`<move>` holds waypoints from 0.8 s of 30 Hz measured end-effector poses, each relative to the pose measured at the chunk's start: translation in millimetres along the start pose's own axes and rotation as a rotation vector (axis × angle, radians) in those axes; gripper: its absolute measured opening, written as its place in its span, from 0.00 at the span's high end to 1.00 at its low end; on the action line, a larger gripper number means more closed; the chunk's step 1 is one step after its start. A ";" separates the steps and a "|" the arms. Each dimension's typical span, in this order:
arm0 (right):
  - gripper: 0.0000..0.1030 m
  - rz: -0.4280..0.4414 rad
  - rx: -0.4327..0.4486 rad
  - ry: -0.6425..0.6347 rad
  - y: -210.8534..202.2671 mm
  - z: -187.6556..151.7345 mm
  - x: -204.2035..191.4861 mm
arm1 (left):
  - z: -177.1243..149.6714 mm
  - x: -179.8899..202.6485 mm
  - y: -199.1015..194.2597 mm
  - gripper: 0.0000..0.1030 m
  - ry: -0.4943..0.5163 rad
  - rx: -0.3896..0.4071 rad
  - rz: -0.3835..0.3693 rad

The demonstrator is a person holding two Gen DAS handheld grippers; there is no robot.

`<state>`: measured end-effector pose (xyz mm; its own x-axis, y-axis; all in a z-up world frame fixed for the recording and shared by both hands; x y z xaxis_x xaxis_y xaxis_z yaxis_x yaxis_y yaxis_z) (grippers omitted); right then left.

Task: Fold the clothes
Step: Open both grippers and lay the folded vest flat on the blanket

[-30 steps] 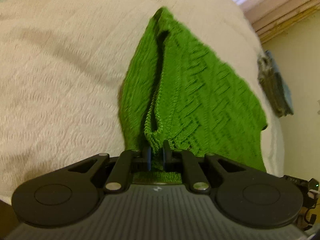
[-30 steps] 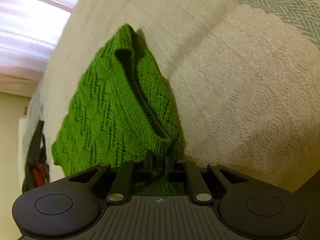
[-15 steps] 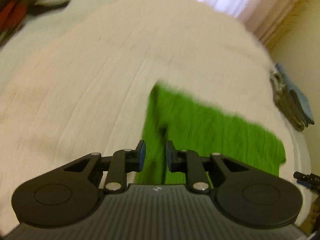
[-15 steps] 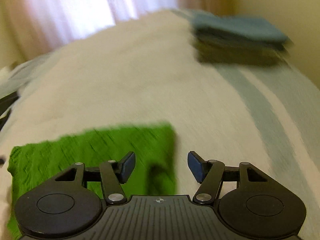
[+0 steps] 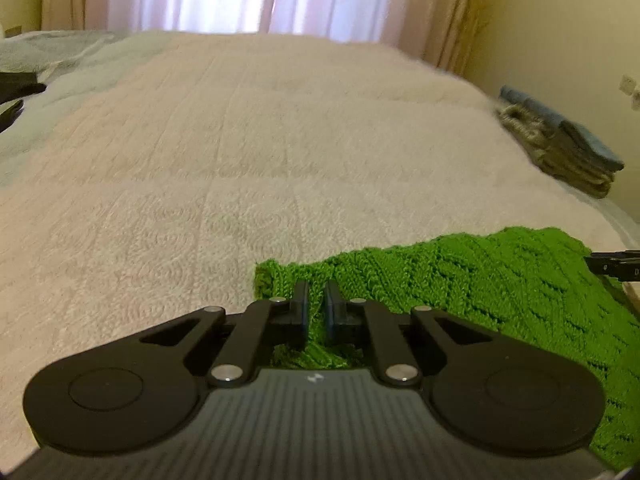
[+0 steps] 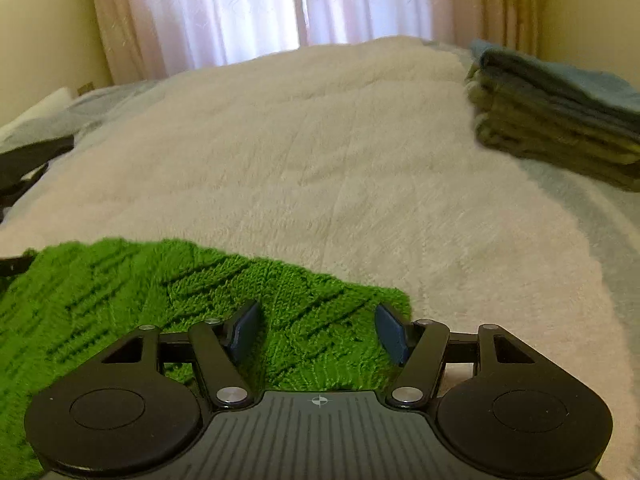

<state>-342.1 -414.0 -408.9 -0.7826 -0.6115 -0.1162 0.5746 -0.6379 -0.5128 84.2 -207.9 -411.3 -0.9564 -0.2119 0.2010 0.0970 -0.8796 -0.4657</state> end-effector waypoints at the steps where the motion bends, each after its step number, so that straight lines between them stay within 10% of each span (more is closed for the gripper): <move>1: 0.40 -0.013 0.031 0.000 -10.9 4.3 -2.0 | 1.5 -0.8 -0.2 0.92 -0.003 0.007 -0.008; 9: 0.40 -0.025 0.174 0.029 -108.5 -8.8 -40.6 | 8.8 33.7 -48.2 0.90 0.118 0.095 -0.067; 17: 0.40 -0.099 0.021 -0.003 -161.0 -97.4 -98.5 | -40.0 77.1 -128.4 0.90 0.129 -0.005 -0.180; 24: 0.39 -0.188 -0.028 0.121 -183.8 -89.6 -113.1 | -81.7 110.7 -152.8 0.89 0.203 -0.083 0.017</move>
<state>-380.7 -185.7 -377.7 -0.8993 -0.4214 -0.1169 0.4105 -0.7210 -0.5583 -59.1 -62.2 -388.3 -0.9915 -0.1289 0.0184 0.0987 -0.8367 -0.5387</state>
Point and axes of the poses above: each gripper's, at about its wrist camera, not at the fingertips, and y roughly the way its jaws point, x to its right, z to its top, the point moved 3 cm from there along y, roughly the way its jaws point, and after that the axes turned 11 degrees about x, right-handed, at the moved point
